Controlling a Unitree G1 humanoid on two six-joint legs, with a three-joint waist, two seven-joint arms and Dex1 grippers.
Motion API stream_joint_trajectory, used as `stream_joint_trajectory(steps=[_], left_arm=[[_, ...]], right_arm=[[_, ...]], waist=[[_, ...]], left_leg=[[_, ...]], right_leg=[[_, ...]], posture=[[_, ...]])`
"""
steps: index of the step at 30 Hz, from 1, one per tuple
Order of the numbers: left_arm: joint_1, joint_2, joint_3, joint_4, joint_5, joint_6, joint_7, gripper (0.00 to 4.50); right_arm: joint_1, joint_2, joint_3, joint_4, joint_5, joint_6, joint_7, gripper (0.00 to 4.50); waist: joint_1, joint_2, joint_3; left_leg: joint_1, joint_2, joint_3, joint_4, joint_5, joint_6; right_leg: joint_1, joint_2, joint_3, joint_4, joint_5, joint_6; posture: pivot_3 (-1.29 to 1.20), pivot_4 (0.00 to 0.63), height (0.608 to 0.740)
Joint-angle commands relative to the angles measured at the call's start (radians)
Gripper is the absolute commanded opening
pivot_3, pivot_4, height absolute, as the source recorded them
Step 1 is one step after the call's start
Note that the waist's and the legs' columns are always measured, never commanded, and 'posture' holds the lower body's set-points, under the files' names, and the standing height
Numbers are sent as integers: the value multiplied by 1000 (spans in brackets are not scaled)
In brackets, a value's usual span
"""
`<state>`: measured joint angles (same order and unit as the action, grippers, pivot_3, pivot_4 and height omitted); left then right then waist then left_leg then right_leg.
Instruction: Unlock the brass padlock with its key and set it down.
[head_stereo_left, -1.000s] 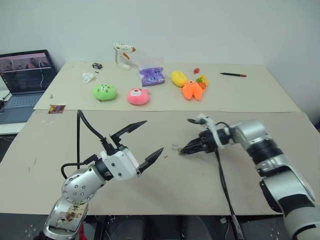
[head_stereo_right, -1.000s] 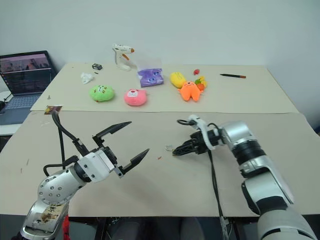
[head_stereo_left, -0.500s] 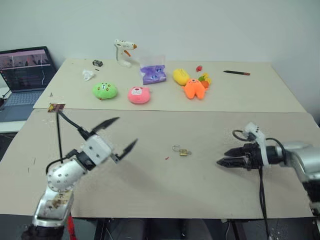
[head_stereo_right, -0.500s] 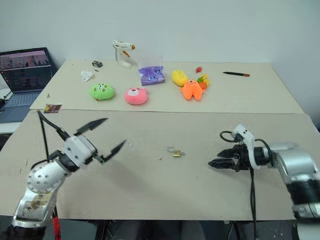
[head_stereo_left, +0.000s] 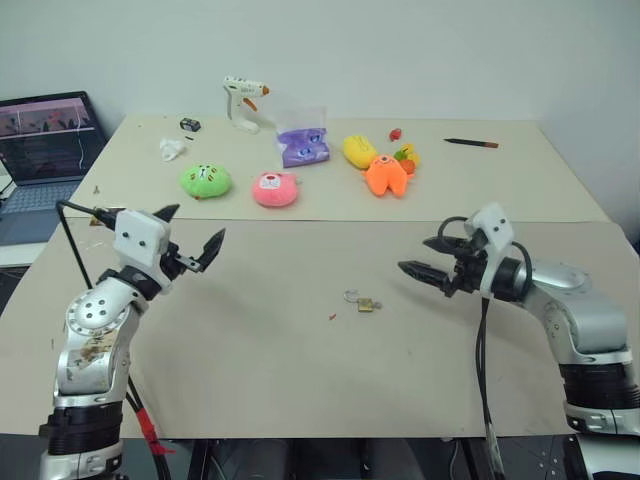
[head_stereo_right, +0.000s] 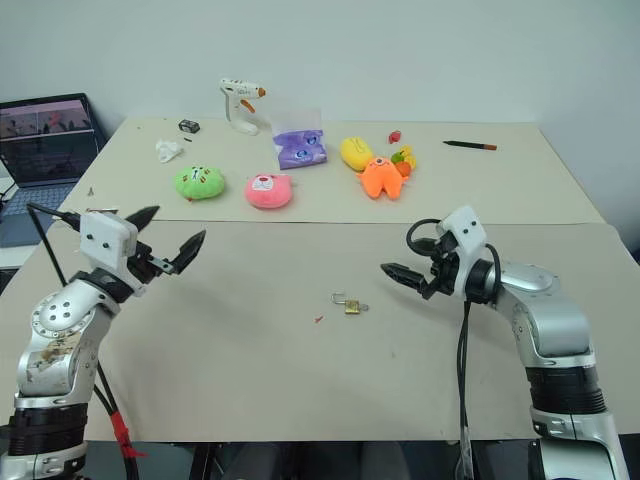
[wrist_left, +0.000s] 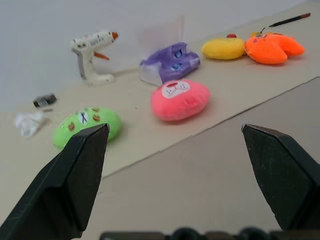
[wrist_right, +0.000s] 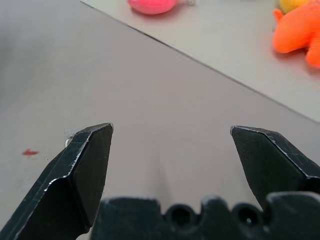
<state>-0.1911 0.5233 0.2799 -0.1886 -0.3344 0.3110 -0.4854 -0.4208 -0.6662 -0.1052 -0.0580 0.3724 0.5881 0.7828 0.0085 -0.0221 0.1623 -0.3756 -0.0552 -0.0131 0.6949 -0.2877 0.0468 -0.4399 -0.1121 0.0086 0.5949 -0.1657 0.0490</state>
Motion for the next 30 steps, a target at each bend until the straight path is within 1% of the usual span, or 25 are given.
stream_joint_trajectory(steps=[1, 4, 6, 9, 11, 13, 15, 17, 19, 20, 23, 26, 30], left_arm=[[-47, 29, 115, 48, -3, 11, 87, 4500], [-75, 42, 163, 122, 50, -18, 179, 4500], [-95, 26, 180, 134, 41, -23, 210, 4500], [-101, 18, 133, 136, 86, -5, 248, 4500], [-101, 3, 121, 136, 103, -12, 275, 4500], [-97, -9, 116, 136, 88, -14, 263, 4500], [-58, 10, 72, 122, 77, -23, 170, 4500], [-3, 34, 33, 84, 41, -9, 55, 4500], [34, 55, 23, 56, 28, -27, -5, 4500], [60, 77, 19, 37, -2, -7, -62, 4500], [132, 169, -41, 12, 26, -40, -209, 4500], [157, 212, -71, 5, 23, -55, -275, 4500], [154, 235, -97, 18, 74, -80, -287, 4500]], right_arm=[[-31, 3, -75, 72, -51, -74, -106, 4474], [-48, 26, -112, 159, -82, -155, -187, 4474], [-53, 50, -125, 195, -98, -205, -232, 4474], [-60, 89, -125, 240, -113, -212, -285, 4474], [-60, 120, -129, 242, -97, -239, -285, 4474], [-59, 138, -130, 240, -83, -235, -274, 4474], [-42, 130, -104, 230, -86, -210, -233, 4474], [-6, 111, -72, 179, -54, -160, -148, 4474], [23, 89, -45, 134, -35, -126, -84, 4474], [47, 71, -22, 95, -15, -91, -38, 4474], [118, -1, 44, -18, 22, -33, 98, 4474], [126, -37, 55, -55, 38, -5, 129, 4474], [121, -46, 53, -64, 42, 10, 133, 4474]], waist=[[0, 0, 0], [0, 0, 0], [-3, 0, 0], [-4, 0, 0], [-5, 0, 0], [-7, 0, 0], [-8, 0, 0], [-11, 0, 0], [-14, 0, 0], [-16, 0, 0], [-20, 0, 0], [-20, 1, 0], [-20, 1, 0]], left_leg=[[0, 0, 0, 0, 0, 0], [0, 0, 0, -1, 0, 0], [1, 0, 0, -1, 0, 0], [1, 0, 0, -1, 1, -1], [1, 0, 0, -1, 2, -3], [0, 0, 0, -1, 2, -3], [-1, 0, 0, -1, 2, -3], [0, 0, 0, -1, 1, -2], [0, 0, 1, -1, 0, -1], [-1, 1, 0, -1, 0, 1], [-3, 1, 0, -1, -2, 3], [-1, 1, 0, -1, -3, 6], [3, 1, 1, 0, -3, 5]], right_leg=[[0, 0, 0, 0, 0, 0], [0, 1, 0, 0, 0, -1], [0, 1, 0, 0, 0, -1], [1, 1, 0, 0, 0, -1], [1, 0, 0, 0, 0, -1], [0, 0, 1, 0, 0, -1], [-1, 0, 1, 0, 1, -1], [-1, 0, 1, 0, 1, -1], [-1, 0, 1, 0, 1, -1], [-1, 0, 1, 0, 1, -1], [-2, 0, 1, 0, 0, -1], [-1, 0, 1, 0, 0, -1], [2, 0, 0, 0, 0, -1]], posture=[[0, 150, 739], [0, 150, 739], [0, 150, 739], [0, 150, 739], [0, 150, 739], [0, 150, 739], [0, 150, 739], [0, 150, 739], [0, 150, 739], [0, 150, 739], [0, 150, 739], [0, 150, 739], [0, 150, 739]])
